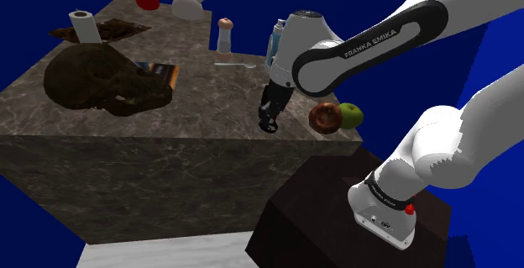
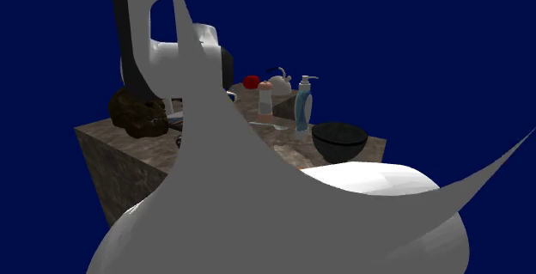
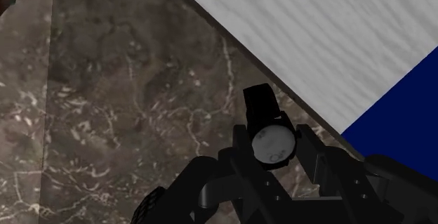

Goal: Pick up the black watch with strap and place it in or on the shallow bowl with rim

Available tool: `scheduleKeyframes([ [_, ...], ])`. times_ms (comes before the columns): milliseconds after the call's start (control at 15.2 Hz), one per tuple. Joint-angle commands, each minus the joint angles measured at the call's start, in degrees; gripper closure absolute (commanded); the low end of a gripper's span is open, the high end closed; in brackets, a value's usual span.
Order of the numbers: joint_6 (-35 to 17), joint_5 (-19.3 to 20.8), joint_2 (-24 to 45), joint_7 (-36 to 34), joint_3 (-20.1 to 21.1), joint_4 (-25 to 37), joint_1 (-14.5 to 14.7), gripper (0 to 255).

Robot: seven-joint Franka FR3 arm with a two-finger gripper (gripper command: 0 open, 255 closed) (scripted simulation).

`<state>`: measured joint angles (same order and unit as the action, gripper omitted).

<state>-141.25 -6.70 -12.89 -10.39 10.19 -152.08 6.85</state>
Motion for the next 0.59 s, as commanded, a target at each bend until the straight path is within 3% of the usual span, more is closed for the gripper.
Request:
scheduleKeyframes([
  [0,2.0,0.0,-1.4,0.2,-0.2,0.6,0.0,255],
  [528,9.4,-0.1,-6.1,0.2,-0.7,3.3,0.0,255],
])
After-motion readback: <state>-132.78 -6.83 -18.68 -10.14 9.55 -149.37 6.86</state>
